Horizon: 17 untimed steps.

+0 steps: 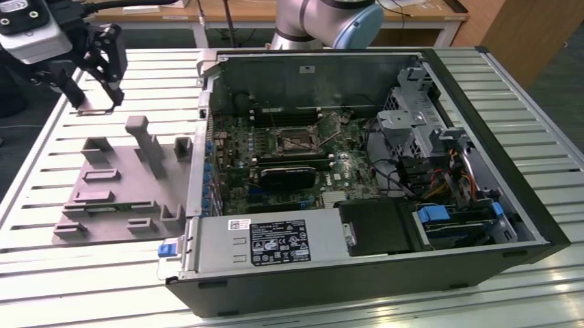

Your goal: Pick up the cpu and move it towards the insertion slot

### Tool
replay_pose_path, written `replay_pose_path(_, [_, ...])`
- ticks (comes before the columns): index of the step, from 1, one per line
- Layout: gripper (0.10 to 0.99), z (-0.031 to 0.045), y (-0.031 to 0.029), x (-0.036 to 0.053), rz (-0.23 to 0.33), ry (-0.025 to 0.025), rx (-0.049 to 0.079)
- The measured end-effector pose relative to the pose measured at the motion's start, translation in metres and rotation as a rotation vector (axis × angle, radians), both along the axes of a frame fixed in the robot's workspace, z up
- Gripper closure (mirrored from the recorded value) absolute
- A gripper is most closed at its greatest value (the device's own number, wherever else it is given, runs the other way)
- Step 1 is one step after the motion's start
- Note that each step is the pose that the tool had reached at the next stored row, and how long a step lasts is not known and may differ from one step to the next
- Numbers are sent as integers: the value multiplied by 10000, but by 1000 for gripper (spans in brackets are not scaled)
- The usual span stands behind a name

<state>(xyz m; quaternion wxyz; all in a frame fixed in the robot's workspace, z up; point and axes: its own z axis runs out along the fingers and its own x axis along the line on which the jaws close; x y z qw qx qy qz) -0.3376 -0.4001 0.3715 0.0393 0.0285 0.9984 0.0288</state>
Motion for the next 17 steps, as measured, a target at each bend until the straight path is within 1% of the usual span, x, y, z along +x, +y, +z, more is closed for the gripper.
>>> replay_pose_path(11, [545,0,0,417,0,5,0])
replay_pose_path(17, [545,0,0,687,0,9,0])
